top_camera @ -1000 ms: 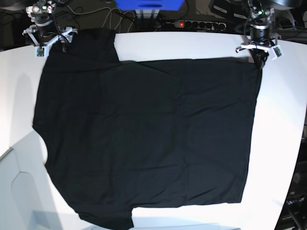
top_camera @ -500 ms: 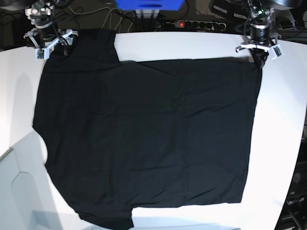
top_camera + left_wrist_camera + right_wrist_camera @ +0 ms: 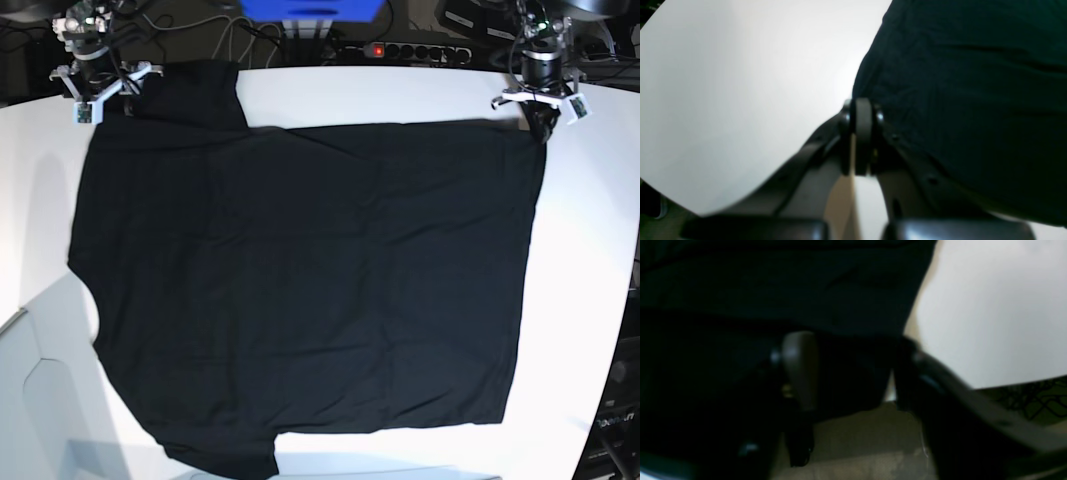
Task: Fold the T-shirt properly
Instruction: 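Pull both shoulder corners apart to straighten the collar edge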
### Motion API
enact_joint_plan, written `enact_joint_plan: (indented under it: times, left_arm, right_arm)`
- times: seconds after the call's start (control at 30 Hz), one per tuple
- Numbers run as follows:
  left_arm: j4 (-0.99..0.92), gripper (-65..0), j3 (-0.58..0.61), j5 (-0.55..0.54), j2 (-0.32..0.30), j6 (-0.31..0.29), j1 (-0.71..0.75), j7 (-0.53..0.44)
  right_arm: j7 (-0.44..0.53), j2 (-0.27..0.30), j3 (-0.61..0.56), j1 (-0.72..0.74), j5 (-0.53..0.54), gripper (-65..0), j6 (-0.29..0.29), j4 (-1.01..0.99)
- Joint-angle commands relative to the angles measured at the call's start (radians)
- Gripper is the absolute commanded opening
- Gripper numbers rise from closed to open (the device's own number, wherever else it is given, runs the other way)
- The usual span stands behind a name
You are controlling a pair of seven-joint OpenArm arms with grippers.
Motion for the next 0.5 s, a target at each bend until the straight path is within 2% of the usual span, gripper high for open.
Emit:
enact_joint_plan:
  times: [0.0, 0.27, 0.43, 0.47]
  left_arm:
    - [0.015, -64.9, -0.006, -0.001, -0.010, -0.001, 0.011, -0.024]
    - [0.015, -64.9, -0.006, -0.001, -0.008, -0.001, 0.011, -0.024]
    - [0.015, -64.9, -0.006, -0.001, -0.008, -0.001, 0.011, -0.024]
    - [0.015, -64.9, -0.006, -0.001, -0.008, -0.001, 0.011, -0.024]
  right_arm:
    - [-0.025, 0.004, 0.006, -0.008, -0.024, -38.5, 0.017, 0.006]
    - [-0.028, -0.002, -0.001, -0.011, -0.024, -51.2, 0.017, 0.006]
    - [-0.028, -0.002, 0.003, -0.012, -0.024, -64.6, 0.018, 0.006]
    - [-0.028, -0.002, 0.003, -0.012, -0.024, -65.0, 0.018, 0.006]
